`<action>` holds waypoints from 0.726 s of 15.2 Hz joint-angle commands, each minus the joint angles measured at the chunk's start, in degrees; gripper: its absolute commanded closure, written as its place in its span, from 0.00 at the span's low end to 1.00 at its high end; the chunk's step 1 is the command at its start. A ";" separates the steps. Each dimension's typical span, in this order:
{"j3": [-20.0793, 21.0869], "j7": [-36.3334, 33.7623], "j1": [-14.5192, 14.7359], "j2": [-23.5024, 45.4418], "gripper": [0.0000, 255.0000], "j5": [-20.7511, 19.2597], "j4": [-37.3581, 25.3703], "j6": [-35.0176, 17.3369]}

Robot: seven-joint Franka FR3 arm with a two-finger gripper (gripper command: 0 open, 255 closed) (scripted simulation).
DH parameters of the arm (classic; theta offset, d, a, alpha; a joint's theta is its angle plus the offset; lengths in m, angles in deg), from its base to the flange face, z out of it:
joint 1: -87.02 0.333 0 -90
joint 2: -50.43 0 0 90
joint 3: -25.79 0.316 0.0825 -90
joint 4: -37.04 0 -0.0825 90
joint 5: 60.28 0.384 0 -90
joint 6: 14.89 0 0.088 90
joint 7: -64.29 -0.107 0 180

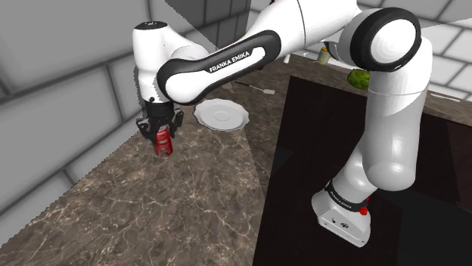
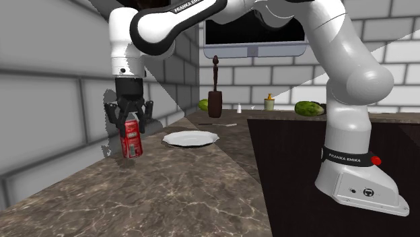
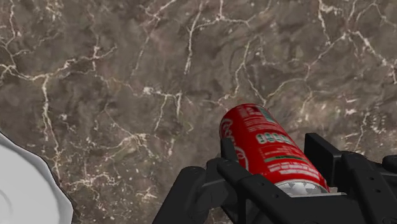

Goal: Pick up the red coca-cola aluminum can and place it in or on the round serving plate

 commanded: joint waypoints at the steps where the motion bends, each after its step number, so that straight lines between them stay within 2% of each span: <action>1: 0.16 0.26 -0.10 -0.58 1.00 0.33 -0.71 1.23; 5: 0.48 0.69 -0.24 -1.71 1.00 0.97 -2.08 3.63; 11: -0.68 8.58 -6.83 -6.97 1.00 3.60 4.44 1.60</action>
